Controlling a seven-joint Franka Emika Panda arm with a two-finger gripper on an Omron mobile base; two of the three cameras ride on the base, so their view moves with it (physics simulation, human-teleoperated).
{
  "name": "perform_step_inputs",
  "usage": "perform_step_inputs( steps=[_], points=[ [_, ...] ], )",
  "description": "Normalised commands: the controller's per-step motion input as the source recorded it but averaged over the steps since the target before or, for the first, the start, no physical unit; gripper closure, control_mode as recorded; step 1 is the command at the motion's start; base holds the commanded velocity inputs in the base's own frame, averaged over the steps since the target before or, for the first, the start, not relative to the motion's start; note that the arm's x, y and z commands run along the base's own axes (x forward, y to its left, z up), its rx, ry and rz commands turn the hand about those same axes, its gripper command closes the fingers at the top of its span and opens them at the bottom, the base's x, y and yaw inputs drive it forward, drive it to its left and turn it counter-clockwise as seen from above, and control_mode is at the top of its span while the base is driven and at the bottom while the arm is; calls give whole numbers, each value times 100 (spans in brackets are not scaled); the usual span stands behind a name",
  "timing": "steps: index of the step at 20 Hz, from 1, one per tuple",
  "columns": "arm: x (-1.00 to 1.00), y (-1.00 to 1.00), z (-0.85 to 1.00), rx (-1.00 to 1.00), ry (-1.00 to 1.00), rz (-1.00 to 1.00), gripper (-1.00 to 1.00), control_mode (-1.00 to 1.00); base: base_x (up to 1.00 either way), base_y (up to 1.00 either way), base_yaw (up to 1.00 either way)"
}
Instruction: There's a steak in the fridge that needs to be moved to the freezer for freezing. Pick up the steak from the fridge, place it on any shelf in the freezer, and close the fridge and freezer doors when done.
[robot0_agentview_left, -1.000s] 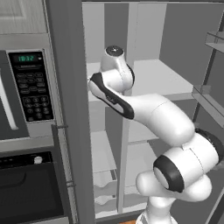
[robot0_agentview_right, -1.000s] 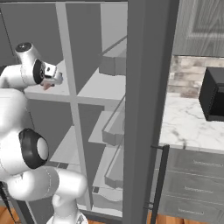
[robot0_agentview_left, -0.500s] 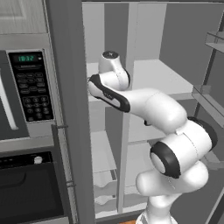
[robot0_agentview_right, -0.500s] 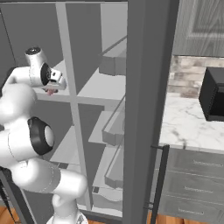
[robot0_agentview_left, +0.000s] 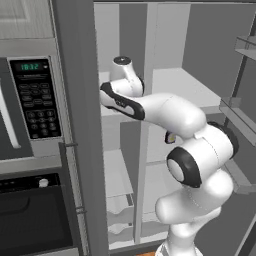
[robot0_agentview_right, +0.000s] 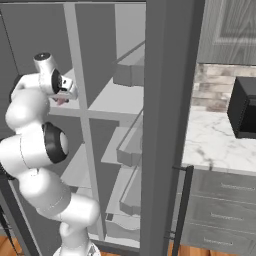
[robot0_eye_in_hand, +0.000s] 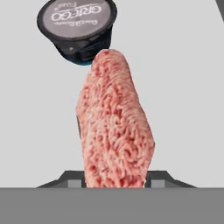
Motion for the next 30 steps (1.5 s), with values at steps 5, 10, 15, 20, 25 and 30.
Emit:
perform_step_inputs(
  steps=[5,10,15,20,25,30],
  points=[
    [54,13,-23,-2,0,-5,100,-100,0,0,0],
    [21,21,-20,-3,0,-4,-100,-100,0,0,0],
    [-15,2,-1,0,1,0,-100,-100,0,0,0],
    [-20,0,0,0,0,0,-100,-100,0,0,0],
    [-62,-6,4,1,0,-1,-100,-100,0,0,0],
    [-76,-42,15,2,0,0,-100,-100,0,0,0]
  ],
)
